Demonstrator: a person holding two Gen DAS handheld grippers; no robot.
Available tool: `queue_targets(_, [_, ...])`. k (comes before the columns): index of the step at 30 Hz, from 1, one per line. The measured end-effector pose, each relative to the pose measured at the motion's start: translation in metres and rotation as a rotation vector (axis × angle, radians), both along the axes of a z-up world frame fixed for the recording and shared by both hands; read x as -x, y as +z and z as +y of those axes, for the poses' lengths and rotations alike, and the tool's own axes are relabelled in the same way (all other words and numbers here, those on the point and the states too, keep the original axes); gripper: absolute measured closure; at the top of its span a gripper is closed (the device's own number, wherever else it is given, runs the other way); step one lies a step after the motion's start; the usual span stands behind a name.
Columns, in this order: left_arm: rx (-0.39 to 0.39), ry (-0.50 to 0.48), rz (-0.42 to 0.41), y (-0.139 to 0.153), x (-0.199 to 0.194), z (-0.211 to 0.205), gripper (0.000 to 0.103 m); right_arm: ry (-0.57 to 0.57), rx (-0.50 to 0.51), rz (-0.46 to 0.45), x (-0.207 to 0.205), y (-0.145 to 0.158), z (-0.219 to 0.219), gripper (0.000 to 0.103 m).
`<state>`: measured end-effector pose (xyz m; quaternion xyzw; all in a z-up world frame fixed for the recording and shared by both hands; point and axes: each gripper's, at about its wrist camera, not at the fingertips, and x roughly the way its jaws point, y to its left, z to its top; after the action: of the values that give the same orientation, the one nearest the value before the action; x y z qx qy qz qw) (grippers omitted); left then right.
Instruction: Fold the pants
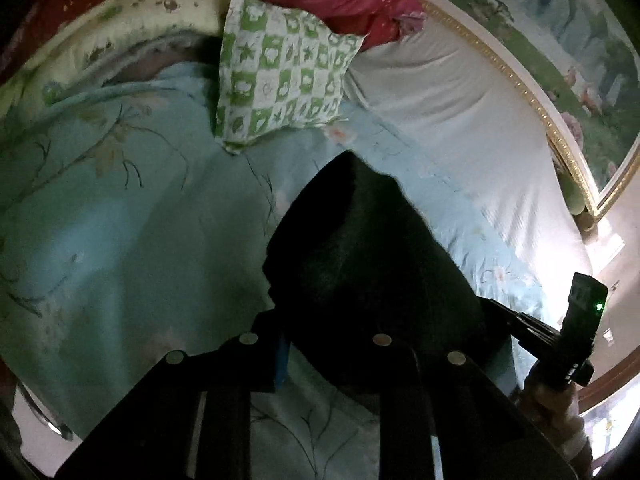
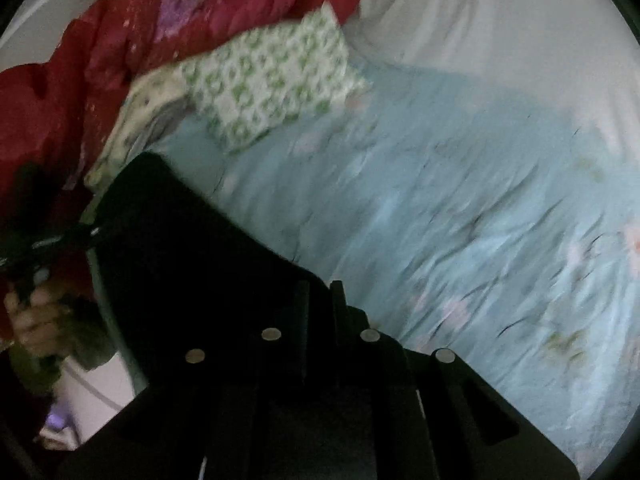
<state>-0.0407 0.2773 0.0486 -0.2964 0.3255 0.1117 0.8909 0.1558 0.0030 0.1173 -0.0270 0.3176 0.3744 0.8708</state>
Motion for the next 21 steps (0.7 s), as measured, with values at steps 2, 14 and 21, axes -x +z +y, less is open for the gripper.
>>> queue_targets(2, [-0.029,0.013,0.025,-0.004,-0.006,0.002,0.082,-0.011,0.021,-0.005,-0.003,-0.007,0.012,0.094])
queue_targets(14, [-0.226,0.015,0.219,-0.066,-0.048,0.012,0.079,-0.145,0.090,-0.006,-0.022,-0.060,0.050,0.093])
queue_targets(21, [-0.266,0.064,0.187,-0.040,-0.023,0.011,0.052,-0.220,-0.018,0.025,-0.008,-0.047,0.013,0.076])
